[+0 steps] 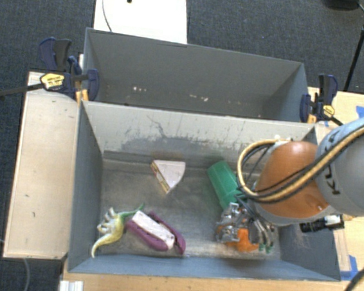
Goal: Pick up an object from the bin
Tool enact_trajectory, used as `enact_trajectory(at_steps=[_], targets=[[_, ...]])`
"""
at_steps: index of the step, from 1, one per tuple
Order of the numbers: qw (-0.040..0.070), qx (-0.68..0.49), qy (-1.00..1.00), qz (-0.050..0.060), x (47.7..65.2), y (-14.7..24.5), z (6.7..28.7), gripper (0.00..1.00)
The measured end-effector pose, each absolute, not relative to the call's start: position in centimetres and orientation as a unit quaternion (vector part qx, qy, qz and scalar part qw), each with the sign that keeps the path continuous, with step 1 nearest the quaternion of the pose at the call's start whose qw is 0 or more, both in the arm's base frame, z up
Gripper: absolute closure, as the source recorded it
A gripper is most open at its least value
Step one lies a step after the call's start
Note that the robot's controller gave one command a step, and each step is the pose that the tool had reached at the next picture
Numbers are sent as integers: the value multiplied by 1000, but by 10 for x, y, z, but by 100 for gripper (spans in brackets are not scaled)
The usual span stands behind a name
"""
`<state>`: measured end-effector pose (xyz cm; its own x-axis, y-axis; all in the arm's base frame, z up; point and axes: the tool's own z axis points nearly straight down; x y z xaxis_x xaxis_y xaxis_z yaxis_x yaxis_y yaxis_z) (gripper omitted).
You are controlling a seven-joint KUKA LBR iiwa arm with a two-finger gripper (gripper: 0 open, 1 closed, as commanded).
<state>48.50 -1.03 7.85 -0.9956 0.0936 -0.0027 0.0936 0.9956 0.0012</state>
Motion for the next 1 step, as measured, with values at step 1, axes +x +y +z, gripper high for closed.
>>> enact_trajectory(at_steps=[1], targets=[[1, 47, 999, 1, 485, -10, 78, 100]])
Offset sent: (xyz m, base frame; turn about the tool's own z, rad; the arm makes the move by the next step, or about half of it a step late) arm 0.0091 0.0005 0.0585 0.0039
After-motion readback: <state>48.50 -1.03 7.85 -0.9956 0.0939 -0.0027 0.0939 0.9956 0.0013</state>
